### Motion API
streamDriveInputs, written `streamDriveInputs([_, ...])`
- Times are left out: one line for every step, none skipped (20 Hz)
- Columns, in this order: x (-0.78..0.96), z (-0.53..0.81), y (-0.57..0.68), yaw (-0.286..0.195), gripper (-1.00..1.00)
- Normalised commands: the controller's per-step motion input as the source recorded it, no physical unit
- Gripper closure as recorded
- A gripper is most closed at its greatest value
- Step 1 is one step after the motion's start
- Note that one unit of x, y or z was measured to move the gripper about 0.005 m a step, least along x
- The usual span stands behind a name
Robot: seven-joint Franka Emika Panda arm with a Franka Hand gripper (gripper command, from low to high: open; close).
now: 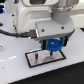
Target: Insert the blue gear onto the right peg, followed by the red gear
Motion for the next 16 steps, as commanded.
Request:
streamDriveInputs([0.31,-0.07,-0.02,0.0,1.0])
streamDriveInputs([0.3,-0.02,-0.03,0.0,1.0])
streamDriveInputs([0.29,-0.01,-0.02,0.0,1.0])
streamDriveInputs([0.29,-0.01,-0.01,0.0,1.0])
streamDriveInputs([0.28,-0.03,-0.03,0.0,1.0])
streamDriveInputs([0.27,-0.08,-0.01,0.0,1.0])
streamDriveInputs([0.29,-0.1,0.0,0.0,1.0])
streamDriveInputs([0.29,-0.11,0.0,0.0,1.0])
streamDriveInputs([0.3,-0.13,0.0,0.0,1.0])
streamDriveInputs([0.32,-0.08,0.0,0.0,1.0])
streamDriveInputs([0.34,-0.07,0.0,0.0,1.0])
streamDriveInputs([0.32,-0.02,0.0,0.0,1.0])
streamDriveInputs([0.32,-0.02,0.0,0.0,1.0])
streamDriveInputs([0.31,-0.04,0.0,0.0,1.0])
streamDriveInputs([0.31,-0.03,0.0,0.0,1.0])
streamDriveInputs([0.03,0.0,0.0,0.0,1.0])
